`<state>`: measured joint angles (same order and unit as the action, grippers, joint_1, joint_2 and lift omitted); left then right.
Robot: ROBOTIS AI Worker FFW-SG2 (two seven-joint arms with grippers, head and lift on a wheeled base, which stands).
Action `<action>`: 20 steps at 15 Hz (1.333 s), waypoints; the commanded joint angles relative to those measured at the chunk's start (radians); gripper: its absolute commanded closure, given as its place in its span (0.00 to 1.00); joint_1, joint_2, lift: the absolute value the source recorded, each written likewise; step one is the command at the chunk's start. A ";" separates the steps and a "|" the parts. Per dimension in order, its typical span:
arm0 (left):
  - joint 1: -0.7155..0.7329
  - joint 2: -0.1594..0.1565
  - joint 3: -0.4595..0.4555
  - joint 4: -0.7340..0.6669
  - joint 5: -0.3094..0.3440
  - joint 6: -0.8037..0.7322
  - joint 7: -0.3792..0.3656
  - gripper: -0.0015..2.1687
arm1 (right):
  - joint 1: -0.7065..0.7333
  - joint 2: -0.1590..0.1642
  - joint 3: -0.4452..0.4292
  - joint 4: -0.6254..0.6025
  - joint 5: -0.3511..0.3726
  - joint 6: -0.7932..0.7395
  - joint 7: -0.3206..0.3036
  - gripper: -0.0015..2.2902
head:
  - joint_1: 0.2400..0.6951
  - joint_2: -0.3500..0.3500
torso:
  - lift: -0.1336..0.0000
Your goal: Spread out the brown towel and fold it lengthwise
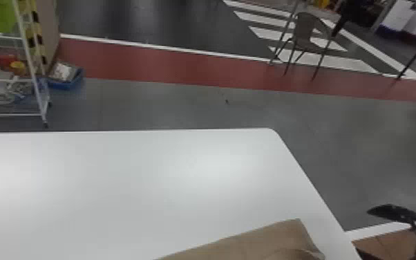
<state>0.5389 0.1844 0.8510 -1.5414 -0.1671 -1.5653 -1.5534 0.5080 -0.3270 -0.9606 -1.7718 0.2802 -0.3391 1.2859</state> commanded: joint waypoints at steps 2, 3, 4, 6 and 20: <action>0.007 -0.002 0.005 0.001 0.000 -0.005 -0.001 0.01 | -0.019 0.000 0.063 -0.008 0.020 0.065 0.081 0.12 | 1.00 0.00 | 0.09; 0.007 -0.003 0.005 0.001 -0.002 -0.005 -0.001 0.01 | -0.020 0.003 0.072 -0.011 0.004 0.105 0.081 0.13 | 1.00 0.00 | 0.09; 0.007 -0.003 0.005 0.003 -0.002 -0.005 -0.001 0.01 | -0.040 0.002 0.074 -0.015 -0.030 0.206 0.081 0.13 | 1.00 0.00 | 0.09; 0.007 -0.003 0.003 0.003 -0.002 -0.005 -0.001 0.01 | -0.088 -0.009 0.071 -0.026 -0.087 0.443 0.081 0.13 | 1.00 0.00 | 0.09; 0.006 -0.002 -0.006 0.017 -0.006 -0.005 0.001 0.01 | -0.186 0.033 0.341 -0.121 0.206 0.657 0.081 0.13 | 1.00 0.12 | 0.09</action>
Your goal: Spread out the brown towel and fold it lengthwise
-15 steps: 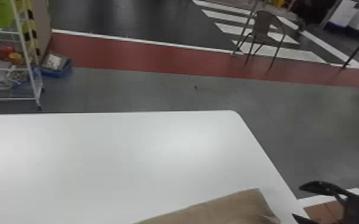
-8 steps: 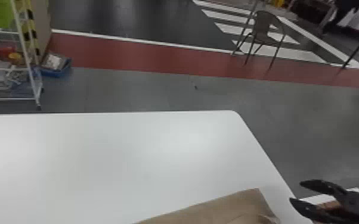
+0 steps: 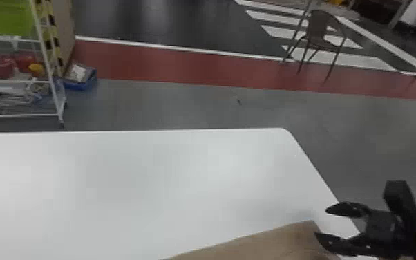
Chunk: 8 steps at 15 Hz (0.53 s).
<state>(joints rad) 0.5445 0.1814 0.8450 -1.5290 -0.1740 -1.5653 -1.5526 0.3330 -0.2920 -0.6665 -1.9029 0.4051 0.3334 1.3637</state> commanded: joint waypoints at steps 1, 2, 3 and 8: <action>0.000 0.001 0.000 0.006 0.001 -0.005 0.000 0.01 | -0.018 -0.003 0.068 0.018 0.123 -0.030 0.003 0.13 | 1.00 0.13 | 0.09; 0.000 0.001 0.000 0.010 0.002 -0.005 0.000 0.01 | -0.022 -0.006 0.085 0.019 0.147 -0.033 0.003 0.13 | 1.00 0.14 | 0.09; 0.000 0.004 0.000 0.012 0.002 -0.005 0.000 0.01 | -0.022 -0.006 0.090 0.018 0.150 -0.040 0.003 0.13 | 1.00 0.16 | 0.09; -0.003 0.004 -0.001 0.015 0.002 -0.005 0.000 0.01 | -0.008 -0.018 0.090 0.001 0.184 -0.043 0.003 0.13 | 1.00 0.19 | 0.09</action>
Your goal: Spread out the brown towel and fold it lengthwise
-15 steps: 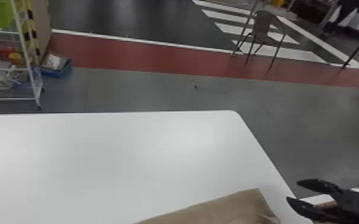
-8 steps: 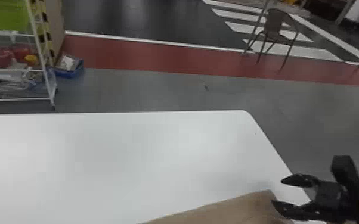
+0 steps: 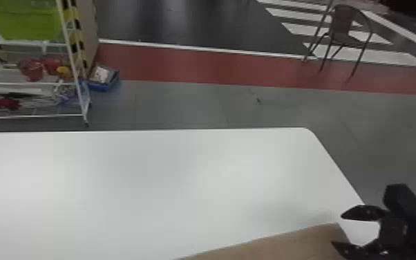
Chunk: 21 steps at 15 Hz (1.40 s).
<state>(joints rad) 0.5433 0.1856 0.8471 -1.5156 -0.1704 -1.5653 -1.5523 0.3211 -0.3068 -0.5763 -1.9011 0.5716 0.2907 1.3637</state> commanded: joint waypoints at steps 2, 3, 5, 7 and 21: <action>-0.005 0.000 -0.007 0.002 -0.003 -0.005 0.000 0.01 | 0.015 -0.012 0.000 -0.003 0.024 -0.009 0.003 0.13 | 1.00 0.18 | 0.09; -0.005 0.000 -0.007 0.002 -0.003 -0.005 0.000 0.01 | 0.015 -0.015 -0.004 -0.003 0.024 -0.009 0.003 0.13 | 1.00 0.16 | 0.09; -0.005 0.000 -0.005 0.002 -0.004 -0.005 -0.002 0.01 | 0.016 -0.029 -0.017 -0.004 0.019 -0.012 0.003 0.13 | 1.00 0.14 | 0.09; -0.005 0.000 -0.003 0.002 -0.004 -0.005 -0.002 0.01 | 0.056 -0.041 -0.020 -0.019 0.022 -0.043 0.003 0.13 | 1.00 0.12 | 0.09; -0.006 -0.003 0.000 0.008 -0.018 -0.005 -0.002 0.01 | 0.237 -0.058 -0.117 -0.095 0.019 -0.187 0.003 0.13 | 1.00 0.04 | 0.09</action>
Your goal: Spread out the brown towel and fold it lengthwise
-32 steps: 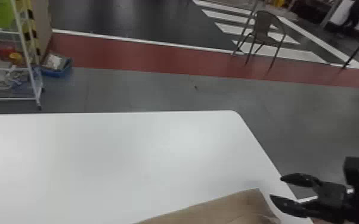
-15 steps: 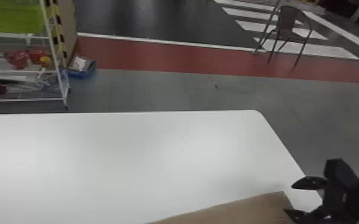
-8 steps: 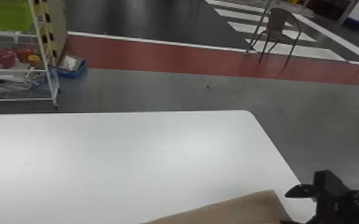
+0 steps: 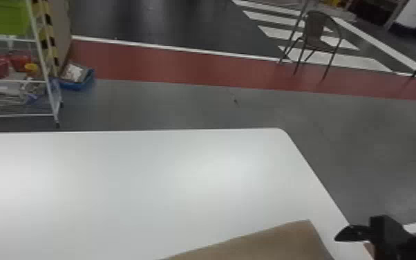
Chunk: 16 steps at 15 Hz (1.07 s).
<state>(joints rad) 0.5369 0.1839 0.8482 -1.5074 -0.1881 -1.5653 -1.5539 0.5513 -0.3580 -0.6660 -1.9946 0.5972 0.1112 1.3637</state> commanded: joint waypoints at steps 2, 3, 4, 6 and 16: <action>0.000 -0.001 0.002 -0.008 0.001 -0.005 0.000 0.01 | -0.001 -0.013 -0.089 -0.004 -0.073 -0.001 0.003 0.13 | 1.00 0.00 | 0.09; -0.002 -0.003 0.003 -0.013 0.002 -0.005 0.000 0.01 | -0.005 -0.013 -0.121 -0.018 -0.148 0.023 0.003 0.13 | 1.00 0.00 | 0.09; -0.002 -0.003 0.003 -0.019 0.004 -0.005 0.000 0.01 | -0.016 -0.010 -0.139 -0.039 -0.214 0.121 0.003 0.13 | 1.00 0.00 | 0.09; -0.002 -0.011 0.003 -0.036 0.012 -0.005 -0.002 0.01 | -0.077 0.017 -0.162 -0.076 -0.350 0.391 0.003 0.13 | 1.00 0.00 | 0.09; 0.095 -0.052 -0.046 -0.182 0.036 -0.005 -0.027 0.02 | -0.162 0.077 -0.129 -0.009 -0.373 0.416 0.003 0.12 | 1.00 0.00 | 0.09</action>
<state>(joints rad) 0.6067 0.1409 0.8203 -1.6502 -0.1635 -1.5653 -1.5708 0.3925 -0.2809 -0.7962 -2.0131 0.2233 0.5300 1.3637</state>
